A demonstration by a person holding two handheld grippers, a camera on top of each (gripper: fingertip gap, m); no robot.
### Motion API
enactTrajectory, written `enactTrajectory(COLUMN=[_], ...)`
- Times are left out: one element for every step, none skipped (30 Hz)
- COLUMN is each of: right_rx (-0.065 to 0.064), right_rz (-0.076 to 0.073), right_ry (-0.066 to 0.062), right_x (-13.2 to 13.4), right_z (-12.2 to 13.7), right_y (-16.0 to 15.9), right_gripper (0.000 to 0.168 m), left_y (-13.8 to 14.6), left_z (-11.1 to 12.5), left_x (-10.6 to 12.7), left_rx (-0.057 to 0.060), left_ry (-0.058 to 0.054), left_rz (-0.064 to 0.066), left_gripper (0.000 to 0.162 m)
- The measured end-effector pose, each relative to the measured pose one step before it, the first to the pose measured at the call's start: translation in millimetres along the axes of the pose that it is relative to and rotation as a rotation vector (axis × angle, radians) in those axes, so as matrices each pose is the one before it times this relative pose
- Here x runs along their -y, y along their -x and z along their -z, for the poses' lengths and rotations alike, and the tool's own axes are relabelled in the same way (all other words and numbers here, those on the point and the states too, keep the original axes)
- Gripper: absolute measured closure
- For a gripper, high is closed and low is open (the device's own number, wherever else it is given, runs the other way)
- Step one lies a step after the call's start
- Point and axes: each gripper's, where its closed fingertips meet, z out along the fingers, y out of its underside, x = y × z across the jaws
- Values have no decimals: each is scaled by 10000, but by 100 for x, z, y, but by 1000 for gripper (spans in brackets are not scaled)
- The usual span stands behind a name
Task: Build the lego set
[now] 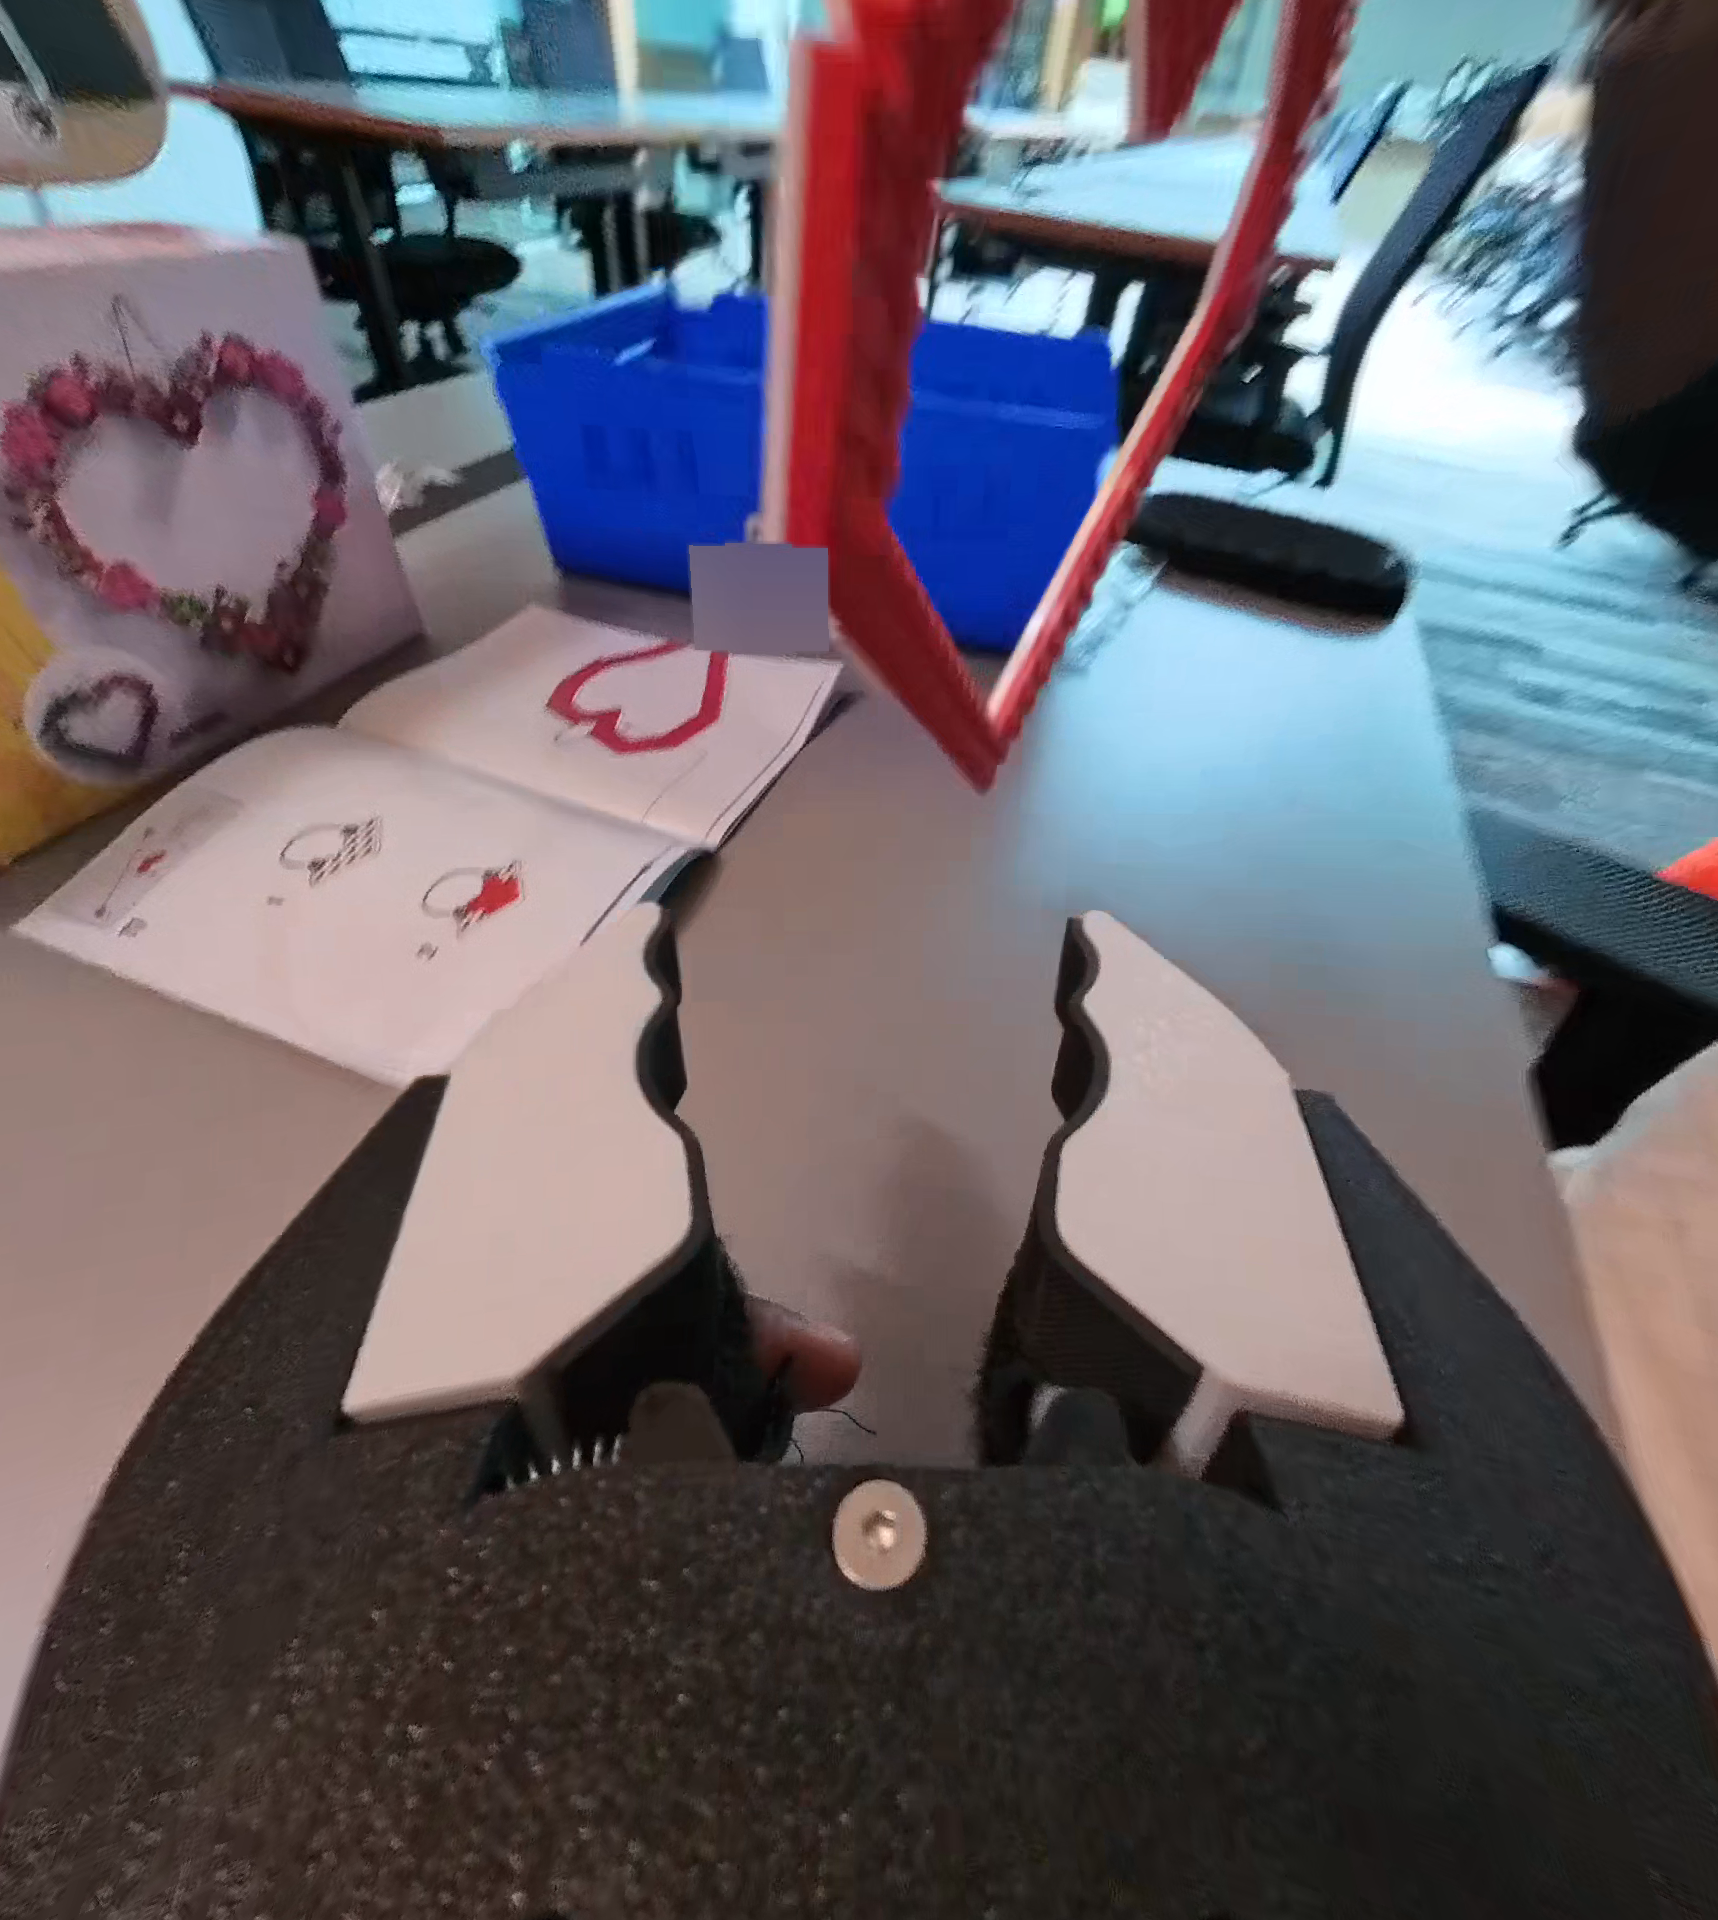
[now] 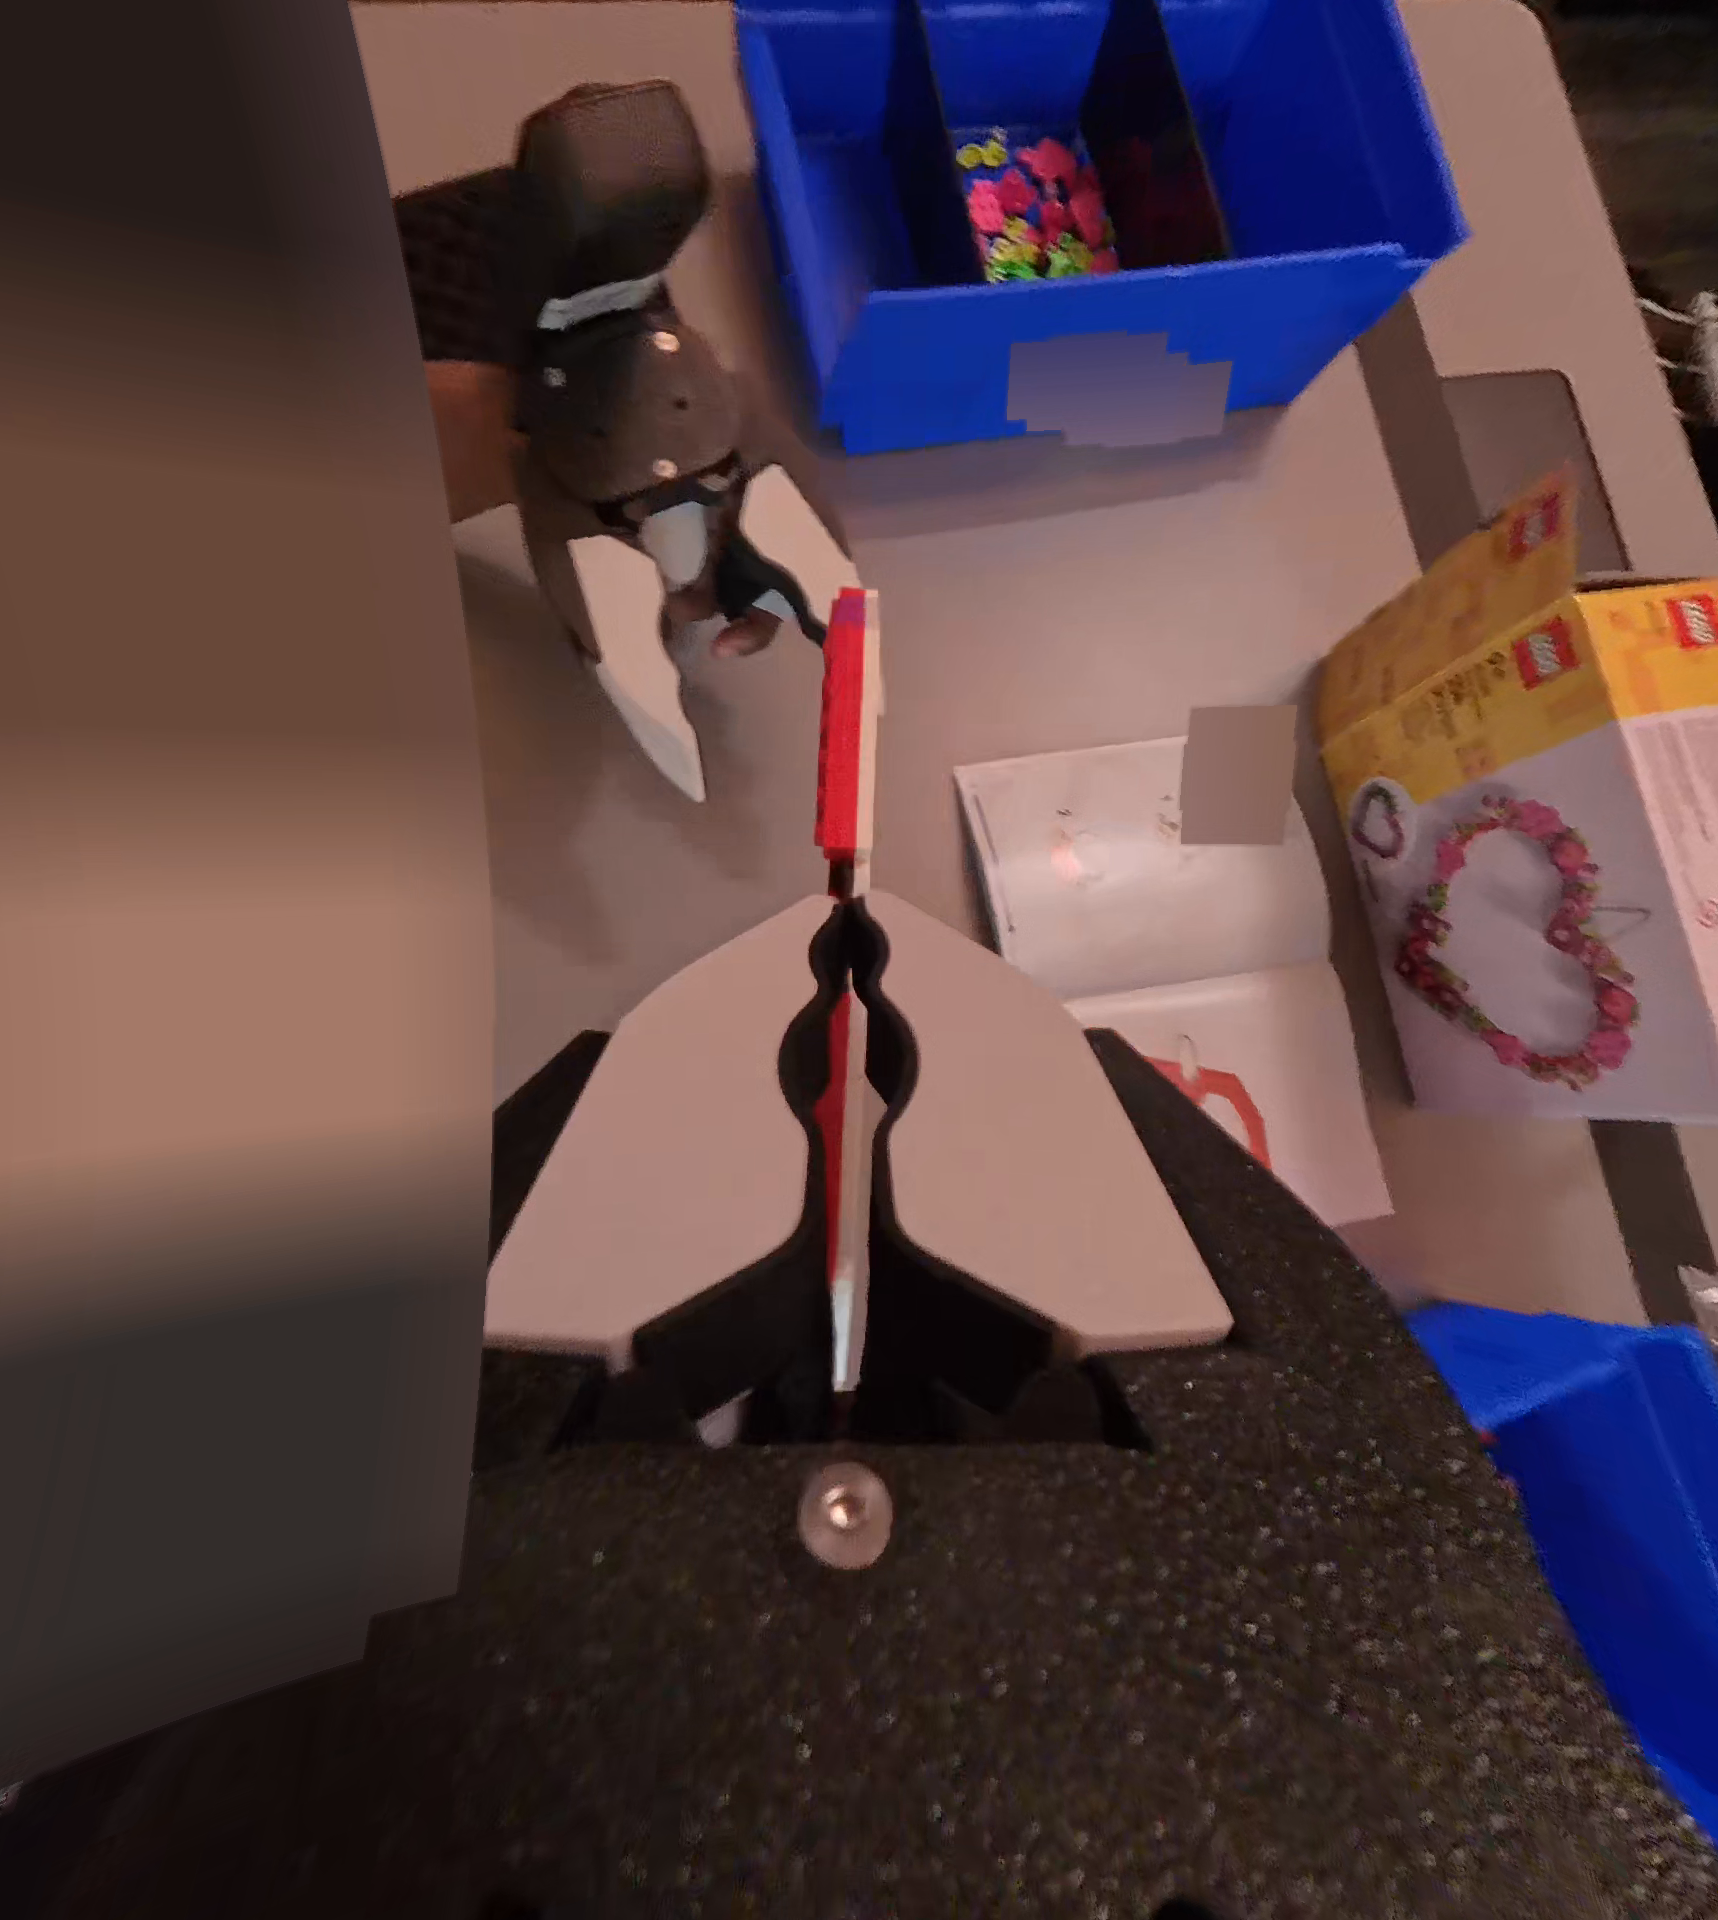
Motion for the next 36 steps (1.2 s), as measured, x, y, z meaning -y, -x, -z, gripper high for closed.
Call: enactTrajectory(right_rx=[303,276,232,212,195,164,144,166,175,148,118,116,187,237,232,80,-79,-64,33,53,21,-31,-83,-98,-91,-54,-40,-74,-171,-263,-230,-166,-191,-256,-320,-367], right_rz=[15,9,10,8,-10,-40,-76,-138,-197,-248,-299,-296,-295,-288,-223,-171,-140,-118,-138,-118,-44,8,57,172,279,281,205,142,162,280,395,408,349,271,182,107], right_ry=[-121,-97,-44,21,54,84,74,67,113,154,220,202,49,59,113,166,188,153,94,37,1,-25,-52,-98,-203,-309,-332,-327,-306,-254,-205,-197,-212,-232,-198,-123], right_x=[213,165,77,-51,-152,-267,-320,-383,-510,-634,-745,-702,-415,-365,-394,-440,-434,-414,-334,-278,-281,-299,-293,-238,-88,57,142,178,165,74,-33,-28,44,110,81,-45], right_z=[-134,-211,-293,-366,-430,-476,-516,-582,-655,-727,-805,-811,-756,-684,-649,-633,-636,-659,-699,-706,-705,-702,-652,-629,-569,-485,-368,-301,-258,-227,-211,-227,-241,-220,-222,-223], right_y=[656,610,521,460,398,305,191,101,-68,-288,-483,-582,-520,-447,-421,-636,-865,-830,-686,-598,-553,-519,-484,-375,-216,-48,43,62,-20,-58,125,292,291,206,76,-23], right_gripper=[168,168,168,168,168,168,168,168,168,168,168,168,168,168,168,168,168,168,168,168,168,168,168,168,168,168,168,168,168,168,168,167,166,158,155,151], left_y=[-805,-1076,-1084,-1126,-922,-633,-267,-68,16,-141,127,304,269,300,379,431,618,733,606,496,506,510,567,591,426,289,231,205,219,283,284,226,210,216,166,137], left_z=[74,-50,-173,-217,-204,-102,22,81,106,106,78,27,12,-2,-17,-26,-18,-16,-22,12,18,33,27,23,15,9,-21,-18,51,175,305,416,457,452,433,438], left_x=[829,726,521,254,26,-89,-165,-295,-393,-527,-639,-590,-429,-419,-315,-233,-244,-216,-187,-133,-134,-203,-317,-355,-364,-424,-459,-457,-448,-352,-192,-132,-177,-214,-284,-168], left_rx=[-433,-489,-402,-371,-204,-30,174,210,120,-82,10,60,11,-4,41,66,182,271,206,171,226,272,351,418,355,295,264,265,304,361,353,260,179,112,20,-60], left_ry=[-296,-236,-146,-44,9,-35,-97,-42,16,85,193,221,179,243,202,144,136,111,77,48,28,71,137,164,167,196,253,269,290,249,160,170,227,305,398,358], left_rz=[117,120,100,55,0,-58,38,229,401,509,570,580,642,611,533,389,290,269,272,273,227,109,-15,-102,-159,-216,-247,-279,-339,-380,-353,-326,-273,-236,-255,-316], left_gripper=[93,92,92,93,99,113,131,149,152,152,152,152,151,151,150,149,148,147,147,145,141,137,134,129,124,123,121,118,114,109,105,102,100,99,99,99])
